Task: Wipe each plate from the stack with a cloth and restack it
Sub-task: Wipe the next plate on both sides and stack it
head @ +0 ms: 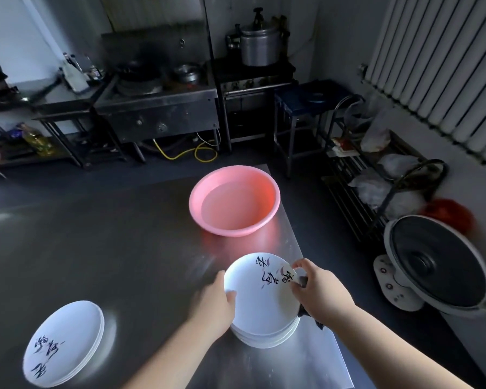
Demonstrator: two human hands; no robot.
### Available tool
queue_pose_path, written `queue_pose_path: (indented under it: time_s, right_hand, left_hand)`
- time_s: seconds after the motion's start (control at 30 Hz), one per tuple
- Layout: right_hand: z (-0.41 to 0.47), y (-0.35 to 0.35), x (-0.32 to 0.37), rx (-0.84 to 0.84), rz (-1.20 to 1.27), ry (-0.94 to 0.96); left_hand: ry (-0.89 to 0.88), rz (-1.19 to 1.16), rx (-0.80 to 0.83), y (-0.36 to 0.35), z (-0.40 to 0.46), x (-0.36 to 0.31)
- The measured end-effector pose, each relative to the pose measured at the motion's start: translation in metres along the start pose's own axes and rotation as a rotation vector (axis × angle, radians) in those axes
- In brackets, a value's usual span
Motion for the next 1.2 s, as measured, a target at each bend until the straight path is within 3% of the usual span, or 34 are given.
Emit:
queue_pose_path:
  time_s: [0.27, 0.43, 0.77, 0.97, 1.2]
  right_hand:
    - [0.001, 0.009, 0.015, -0.19, -0.34, 0.186]
    - [-0.001, -0.006, 0.057, -0.211, -0.31, 0.309]
    - [-0.028, -0.136, 0.193, 0.034, -0.215, 0.467]
    - [-0.05, -0.232, 0.252, 0.206, -0.226, 0.438]
    - [-0.069, -0.328, 0.298, 0.346, -0.284, 0.386]
  left_hand:
    - [-0.044, -0.035, -0.017, -0.001, 0.004, 0.01]
    - [-0.01, -0.088, -0.068, 0.02, 0.011, 0.043]
    - [0.238, 0.081, -0.122, 0.064, 0.0, 0.255]
    - [0.45, 0.139, -0.161, 0.051, -0.014, 0.388]
    - [0.519, 0.069, -0.127, 0.042, -0.009, 0.464]
Point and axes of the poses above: each hand's wrist, its own z-axis towards the middle knuckle, its own y-axis out of the back of the hand, x = y × z, the point moved 2 cm from there along z, towards the middle knuckle, and after that the axes turned 15 degrees about -x, right-handed, at the moved point
